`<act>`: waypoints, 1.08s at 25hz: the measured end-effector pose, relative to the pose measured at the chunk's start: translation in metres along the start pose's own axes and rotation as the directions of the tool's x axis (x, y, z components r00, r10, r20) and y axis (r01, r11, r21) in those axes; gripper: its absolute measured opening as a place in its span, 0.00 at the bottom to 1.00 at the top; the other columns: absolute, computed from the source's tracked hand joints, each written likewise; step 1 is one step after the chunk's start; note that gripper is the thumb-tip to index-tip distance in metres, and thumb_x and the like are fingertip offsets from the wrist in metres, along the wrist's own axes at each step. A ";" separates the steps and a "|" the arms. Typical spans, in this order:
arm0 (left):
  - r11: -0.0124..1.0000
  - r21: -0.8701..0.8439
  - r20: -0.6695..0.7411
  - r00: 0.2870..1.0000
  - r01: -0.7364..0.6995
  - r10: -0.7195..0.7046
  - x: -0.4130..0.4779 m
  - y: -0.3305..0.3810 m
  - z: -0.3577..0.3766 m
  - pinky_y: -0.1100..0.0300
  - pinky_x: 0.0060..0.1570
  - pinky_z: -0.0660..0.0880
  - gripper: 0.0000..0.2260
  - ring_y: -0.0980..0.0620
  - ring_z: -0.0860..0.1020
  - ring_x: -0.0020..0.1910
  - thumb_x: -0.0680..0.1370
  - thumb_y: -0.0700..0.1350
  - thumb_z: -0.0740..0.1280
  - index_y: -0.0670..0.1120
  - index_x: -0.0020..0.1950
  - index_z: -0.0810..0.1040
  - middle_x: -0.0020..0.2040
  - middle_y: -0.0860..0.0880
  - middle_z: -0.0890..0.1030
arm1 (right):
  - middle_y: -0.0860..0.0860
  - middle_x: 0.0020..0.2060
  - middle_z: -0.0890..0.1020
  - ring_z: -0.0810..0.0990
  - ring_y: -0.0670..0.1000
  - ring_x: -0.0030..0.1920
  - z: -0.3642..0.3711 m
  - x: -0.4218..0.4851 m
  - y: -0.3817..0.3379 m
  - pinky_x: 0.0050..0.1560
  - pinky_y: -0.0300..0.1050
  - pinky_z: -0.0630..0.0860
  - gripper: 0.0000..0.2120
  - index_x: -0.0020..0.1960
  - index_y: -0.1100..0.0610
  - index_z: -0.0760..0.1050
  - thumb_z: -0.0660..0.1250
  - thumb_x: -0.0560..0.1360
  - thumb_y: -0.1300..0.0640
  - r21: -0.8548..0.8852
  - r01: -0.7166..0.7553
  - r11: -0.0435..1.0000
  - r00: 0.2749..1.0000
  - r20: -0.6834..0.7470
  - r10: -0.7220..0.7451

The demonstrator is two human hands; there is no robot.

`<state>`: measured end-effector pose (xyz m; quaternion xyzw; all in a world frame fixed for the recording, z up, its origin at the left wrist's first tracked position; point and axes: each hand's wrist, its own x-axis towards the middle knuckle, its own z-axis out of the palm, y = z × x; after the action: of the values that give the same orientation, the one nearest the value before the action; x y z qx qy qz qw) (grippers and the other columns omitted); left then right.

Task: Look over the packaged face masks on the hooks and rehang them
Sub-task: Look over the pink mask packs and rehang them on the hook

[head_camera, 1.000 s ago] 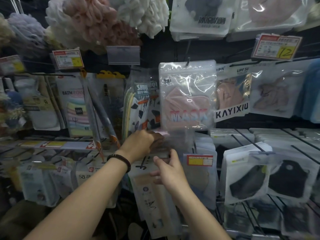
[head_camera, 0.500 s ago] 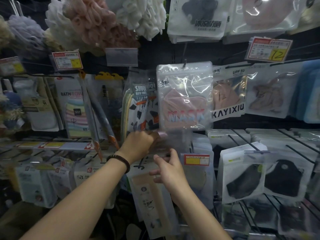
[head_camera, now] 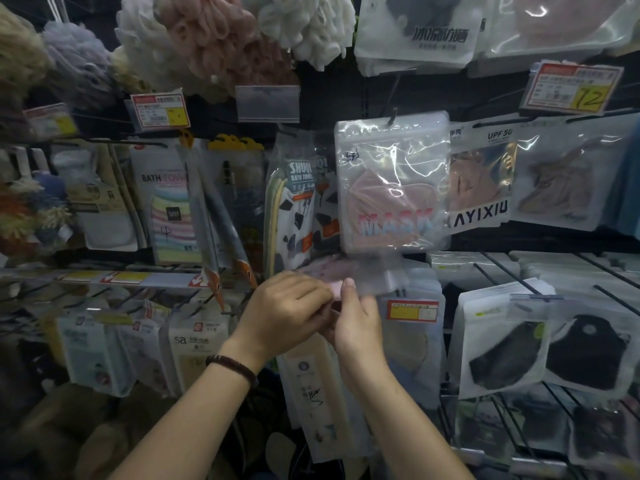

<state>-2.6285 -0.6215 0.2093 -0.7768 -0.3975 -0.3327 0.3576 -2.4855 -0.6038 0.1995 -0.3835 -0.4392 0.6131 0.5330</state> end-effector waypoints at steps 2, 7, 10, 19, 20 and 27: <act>0.994 -0.049 0.037 0.995 0.096 -0.094 -0.005 0.008 -0.008 0.50 0.58 0.79 0.05 0.51 0.85 0.56 0.79 0.46 0.74 0.47 0.52 0.88 0.54 0.51 0.89 | 0.60 0.54 0.88 0.89 0.59 0.55 0.000 -0.005 0.008 0.59 0.66 0.85 0.27 0.58 0.56 0.80 0.61 0.74 0.35 0.019 -0.001 1.000 1.000 -0.030 0.001; 0.589 -0.391 0.283 0.701 0.708 -0.655 -0.007 0.015 -0.041 0.63 0.64 0.72 0.08 0.64 0.75 0.68 0.78 0.58 0.73 0.60 0.56 0.87 0.66 0.62 0.80 | 0.63 0.46 0.90 0.91 0.63 0.45 -0.023 -0.036 -0.008 0.38 0.54 0.87 0.14 0.59 0.63 0.79 0.55 0.88 0.63 0.121 -0.031 0.992 0.996 0.082 0.021; 0.396 -0.385 0.346 0.528 0.834 -0.775 -0.010 0.025 -0.058 0.63 0.63 0.74 0.10 0.66 0.77 0.64 0.80 0.55 0.75 0.62 0.62 0.84 0.64 0.65 0.80 | 0.61 0.42 0.88 0.89 0.66 0.43 -0.046 -0.042 -0.011 0.37 0.59 0.87 0.10 0.55 0.63 0.78 0.57 0.85 0.65 -0.003 -0.027 1.000 0.995 0.094 0.027; -0.335 -0.529 0.628 0.094 0.780 -0.773 -0.039 0.085 -0.065 0.43 0.53 0.85 0.18 0.37 0.88 0.49 0.83 0.56 0.67 0.42 0.59 0.84 0.51 0.37 0.89 | 0.50 0.43 0.79 0.76 0.44 0.40 -0.078 -0.037 -0.025 0.42 0.40 0.73 0.08 0.44 0.65 0.76 0.64 0.82 0.65 -0.230 0.025 0.973 0.939 0.340 0.056; -0.330 -0.574 0.585 0.093 0.749 -0.805 -0.038 0.094 -0.062 0.48 0.47 0.85 0.16 0.39 0.89 0.47 0.84 0.54 0.66 0.42 0.60 0.84 0.51 0.38 0.89 | 0.48 0.40 0.81 0.78 0.41 0.36 -0.081 -0.034 -0.027 0.38 0.36 0.74 0.08 0.46 0.67 0.76 0.63 0.83 0.65 -0.235 0.046 0.971 0.924 0.380 0.048; -0.215 -0.780 0.184 -0.114 0.587 -0.976 -0.026 0.127 -0.025 0.40 0.52 0.84 0.13 0.43 0.88 0.47 0.89 0.49 0.61 0.45 0.53 0.80 0.50 0.39 0.88 | 0.64 0.52 0.88 0.88 0.68 0.53 -0.099 -0.029 -0.021 0.52 0.68 0.85 0.09 0.57 0.64 0.82 0.74 0.80 0.61 -0.131 -0.003 0.991 0.903 0.425 0.059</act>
<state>-2.5379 -0.7067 0.1646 -0.1972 -0.5468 -0.7897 -0.1962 -2.3821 -0.6190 0.1876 -0.2797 -0.5773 0.6615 0.3883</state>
